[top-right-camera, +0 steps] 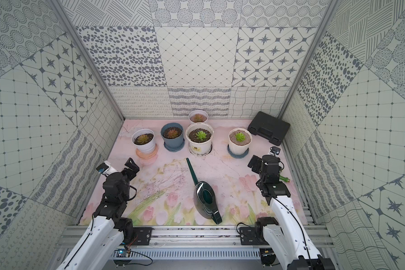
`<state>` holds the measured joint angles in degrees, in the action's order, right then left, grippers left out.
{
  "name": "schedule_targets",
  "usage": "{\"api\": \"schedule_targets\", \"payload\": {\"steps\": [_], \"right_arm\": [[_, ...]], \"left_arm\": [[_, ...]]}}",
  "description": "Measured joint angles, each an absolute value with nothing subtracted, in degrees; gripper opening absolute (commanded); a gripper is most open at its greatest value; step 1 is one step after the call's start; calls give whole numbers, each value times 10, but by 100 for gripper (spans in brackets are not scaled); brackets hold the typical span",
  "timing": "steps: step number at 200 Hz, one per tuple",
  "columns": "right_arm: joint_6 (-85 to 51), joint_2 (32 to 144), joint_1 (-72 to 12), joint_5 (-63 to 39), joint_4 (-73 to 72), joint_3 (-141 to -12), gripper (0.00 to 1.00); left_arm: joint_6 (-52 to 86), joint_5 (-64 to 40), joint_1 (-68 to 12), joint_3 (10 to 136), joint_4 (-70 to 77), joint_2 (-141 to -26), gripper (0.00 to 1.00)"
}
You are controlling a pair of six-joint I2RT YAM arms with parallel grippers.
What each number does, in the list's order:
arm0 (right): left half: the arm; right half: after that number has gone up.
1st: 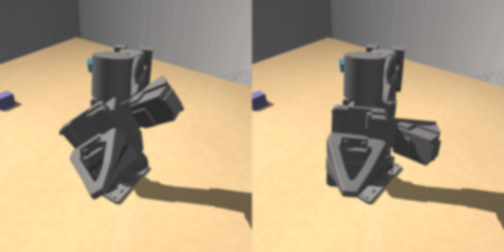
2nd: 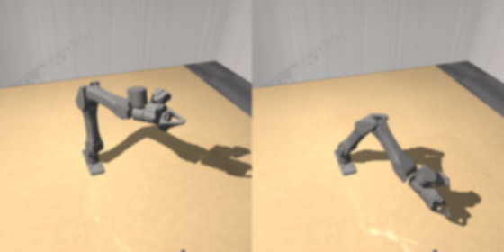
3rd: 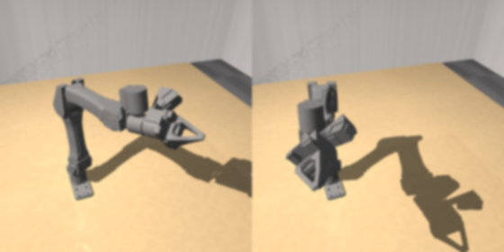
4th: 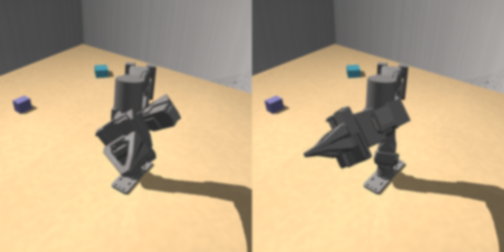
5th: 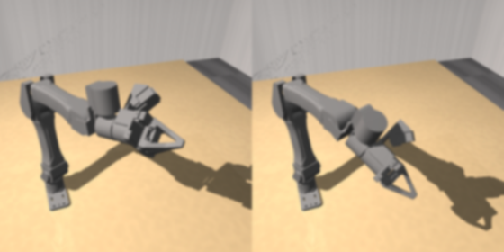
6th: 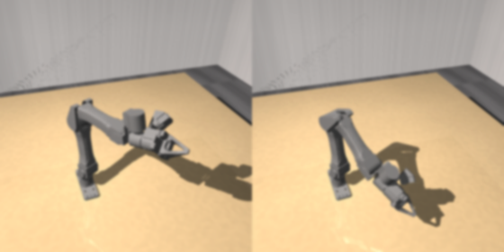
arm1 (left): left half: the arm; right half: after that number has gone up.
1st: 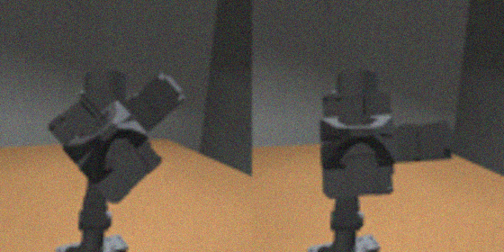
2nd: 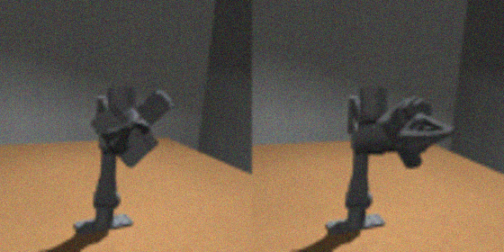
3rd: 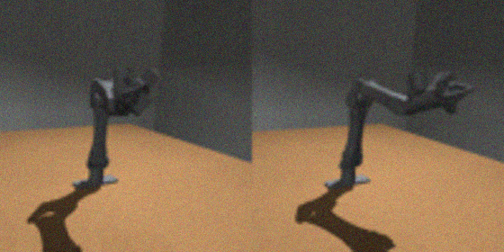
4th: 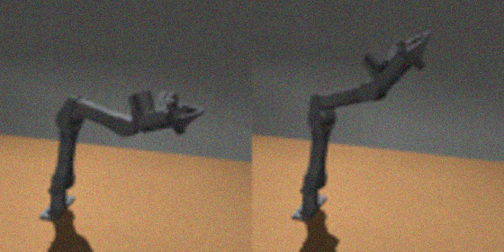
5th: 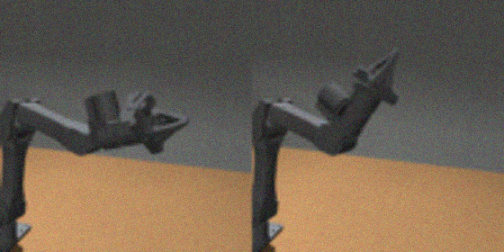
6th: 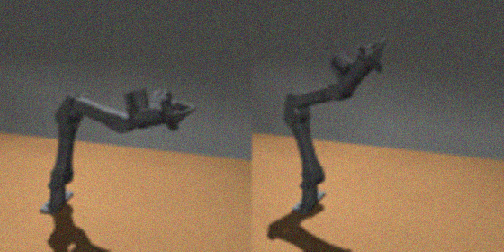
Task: Water the succulent around the soil edge
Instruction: Move the pot to the center of the board.
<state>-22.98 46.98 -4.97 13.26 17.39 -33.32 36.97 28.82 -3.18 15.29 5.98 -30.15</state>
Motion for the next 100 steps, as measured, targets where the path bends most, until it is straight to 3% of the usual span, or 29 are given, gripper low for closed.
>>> {"api": "schedule_targets", "payload": {"steps": [59,100], "right_arm": [[-208,523,-286,159,194,-418,97],[-199,591,-322,125,194,-475,97]], "left_arm": [[460,243,-38,243,-90,-293,97],[479,201,-40,352,-174,-371,96]]}}
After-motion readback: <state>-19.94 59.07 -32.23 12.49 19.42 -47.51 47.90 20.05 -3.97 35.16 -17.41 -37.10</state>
